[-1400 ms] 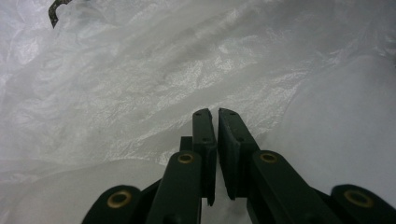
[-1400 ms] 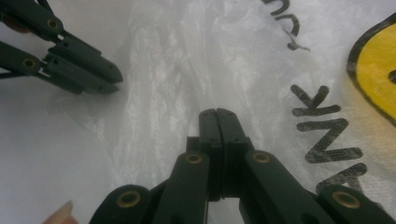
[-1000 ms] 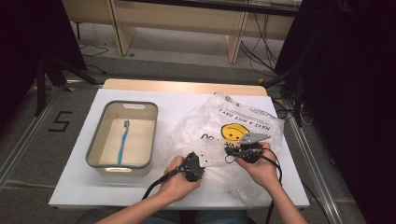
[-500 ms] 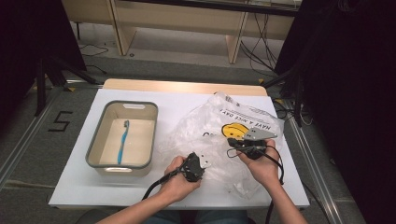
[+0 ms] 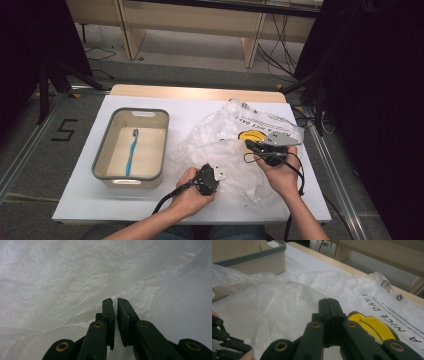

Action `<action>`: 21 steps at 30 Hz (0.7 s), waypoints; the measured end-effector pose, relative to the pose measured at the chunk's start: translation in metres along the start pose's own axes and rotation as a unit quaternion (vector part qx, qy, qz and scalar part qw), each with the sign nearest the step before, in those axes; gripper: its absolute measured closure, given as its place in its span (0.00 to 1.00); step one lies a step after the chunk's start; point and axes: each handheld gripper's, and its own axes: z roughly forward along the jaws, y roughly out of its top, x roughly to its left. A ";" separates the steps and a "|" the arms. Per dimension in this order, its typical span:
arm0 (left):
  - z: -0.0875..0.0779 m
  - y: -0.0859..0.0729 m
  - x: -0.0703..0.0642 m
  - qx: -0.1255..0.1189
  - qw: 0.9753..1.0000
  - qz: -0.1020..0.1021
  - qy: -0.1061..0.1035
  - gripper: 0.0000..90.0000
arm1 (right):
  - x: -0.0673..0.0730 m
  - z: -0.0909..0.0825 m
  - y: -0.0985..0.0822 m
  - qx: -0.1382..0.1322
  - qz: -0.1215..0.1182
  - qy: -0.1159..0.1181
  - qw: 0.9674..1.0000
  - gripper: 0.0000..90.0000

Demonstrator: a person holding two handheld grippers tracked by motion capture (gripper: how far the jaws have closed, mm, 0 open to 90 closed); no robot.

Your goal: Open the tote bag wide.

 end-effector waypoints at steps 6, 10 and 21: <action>0.000 0.000 0.000 0.000 1.000 0.002 0.001 0.93 | -0.002 -0.002 0.005 -0.013 0.004 -0.008 1.000 1.00; 0.000 0.000 -0.001 -0.001 1.000 0.003 0.003 0.93 | -0.002 -0.004 0.009 -0.027 0.008 -0.015 1.000 1.00; 0.000 0.000 -0.001 0.001 1.000 0.005 0.004 0.93 | -0.003 -0.009 0.015 -0.052 0.013 -0.026 0.998 1.00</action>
